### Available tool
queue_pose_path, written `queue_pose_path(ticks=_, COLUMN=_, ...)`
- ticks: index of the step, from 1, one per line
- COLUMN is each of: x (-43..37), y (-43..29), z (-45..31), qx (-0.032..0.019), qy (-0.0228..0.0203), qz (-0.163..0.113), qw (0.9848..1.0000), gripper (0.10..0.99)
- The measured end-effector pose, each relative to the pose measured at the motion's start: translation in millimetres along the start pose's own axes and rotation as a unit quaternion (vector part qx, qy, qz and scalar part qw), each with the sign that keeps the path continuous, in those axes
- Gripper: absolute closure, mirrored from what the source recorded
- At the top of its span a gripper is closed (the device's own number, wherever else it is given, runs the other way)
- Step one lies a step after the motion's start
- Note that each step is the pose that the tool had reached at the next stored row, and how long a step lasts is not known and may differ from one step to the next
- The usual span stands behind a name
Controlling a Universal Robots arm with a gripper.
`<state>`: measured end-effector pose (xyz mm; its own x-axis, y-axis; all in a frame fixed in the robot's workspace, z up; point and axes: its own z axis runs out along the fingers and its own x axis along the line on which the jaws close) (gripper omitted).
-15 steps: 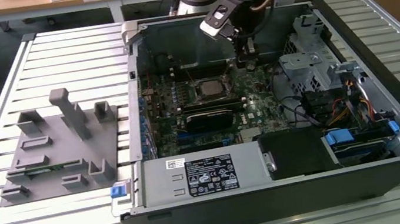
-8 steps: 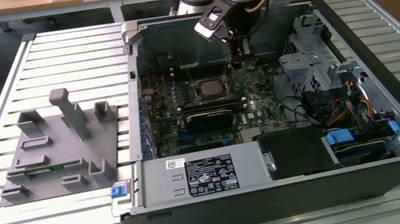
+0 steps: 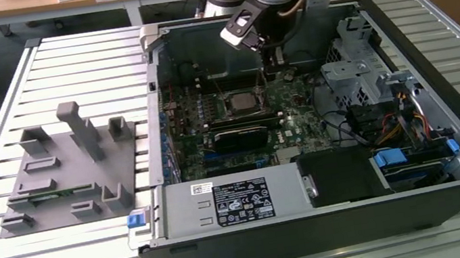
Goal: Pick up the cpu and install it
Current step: 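Close the cpu cover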
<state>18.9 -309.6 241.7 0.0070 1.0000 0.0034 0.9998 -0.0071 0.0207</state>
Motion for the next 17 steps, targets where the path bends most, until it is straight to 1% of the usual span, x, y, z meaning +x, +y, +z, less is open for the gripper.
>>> queue_pose_path(ticks=12, x=-0.1, y=-2.2, z=7.7, qx=0.0001, qy=0.0, qz=0.0, qw=1.0, gripper=0.98)
queue_pose_path(ticks=17, x=-0.2, y=-5.6, z=9.9, qx=0.0001, qy=0.0, qz=0.0, qw=1.0, gripper=0.98)
